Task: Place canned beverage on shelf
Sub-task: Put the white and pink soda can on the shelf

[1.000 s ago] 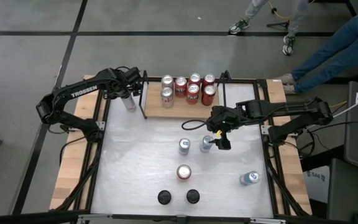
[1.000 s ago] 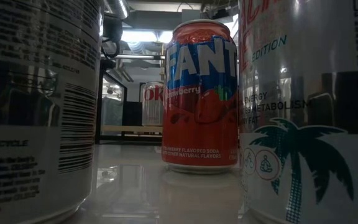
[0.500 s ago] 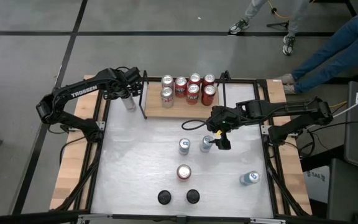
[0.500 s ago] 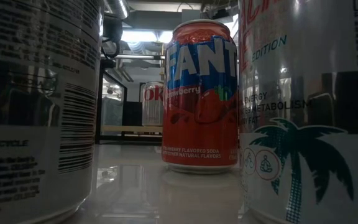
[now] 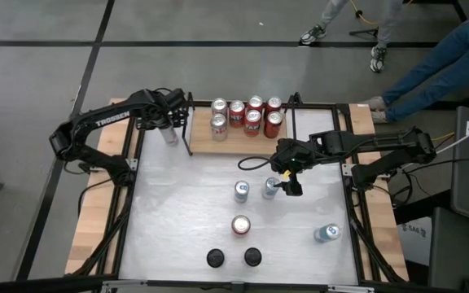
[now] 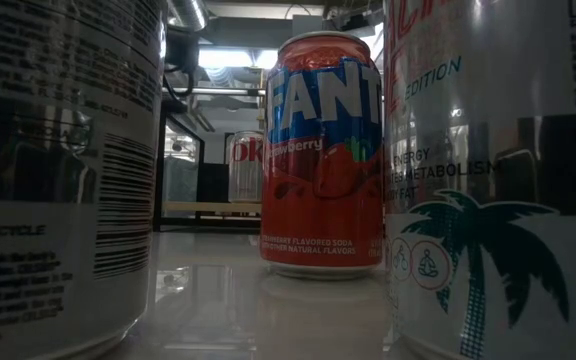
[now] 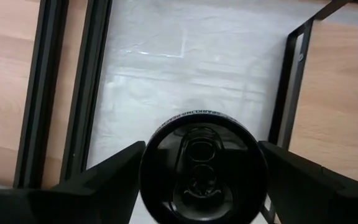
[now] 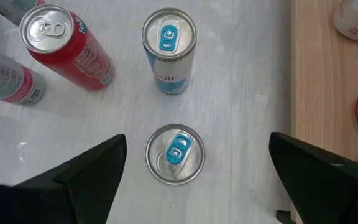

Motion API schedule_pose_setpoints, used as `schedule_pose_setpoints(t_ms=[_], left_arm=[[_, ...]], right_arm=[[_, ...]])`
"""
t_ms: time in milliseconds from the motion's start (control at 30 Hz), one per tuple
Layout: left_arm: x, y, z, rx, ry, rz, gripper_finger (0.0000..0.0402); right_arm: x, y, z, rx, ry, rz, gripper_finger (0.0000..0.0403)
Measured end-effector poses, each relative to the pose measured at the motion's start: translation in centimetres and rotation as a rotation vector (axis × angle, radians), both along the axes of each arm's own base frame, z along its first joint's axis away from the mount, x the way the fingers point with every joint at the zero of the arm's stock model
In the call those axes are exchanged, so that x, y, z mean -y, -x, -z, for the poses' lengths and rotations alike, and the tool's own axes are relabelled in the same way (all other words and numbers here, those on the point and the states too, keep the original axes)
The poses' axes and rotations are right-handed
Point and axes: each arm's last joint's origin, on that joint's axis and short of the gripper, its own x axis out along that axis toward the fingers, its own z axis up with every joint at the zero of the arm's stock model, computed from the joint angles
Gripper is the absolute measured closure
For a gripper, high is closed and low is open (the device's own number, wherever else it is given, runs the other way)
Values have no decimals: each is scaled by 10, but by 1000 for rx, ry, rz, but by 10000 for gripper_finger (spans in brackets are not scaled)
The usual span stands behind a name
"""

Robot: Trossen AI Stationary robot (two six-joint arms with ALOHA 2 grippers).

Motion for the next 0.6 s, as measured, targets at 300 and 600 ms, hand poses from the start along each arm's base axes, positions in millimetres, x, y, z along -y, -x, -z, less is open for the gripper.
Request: schedule_pose_setpoints(t_ms=[300, 600], left_arm=[[-4, -5, 7, -39, 21, 40, 110], [-3, -4, 6, -59, 24, 101, 166]], right_arm=[[0, 0, 0, 0, 0, 0, 20], [0, 0, 0, 0, 0, 0, 20]])
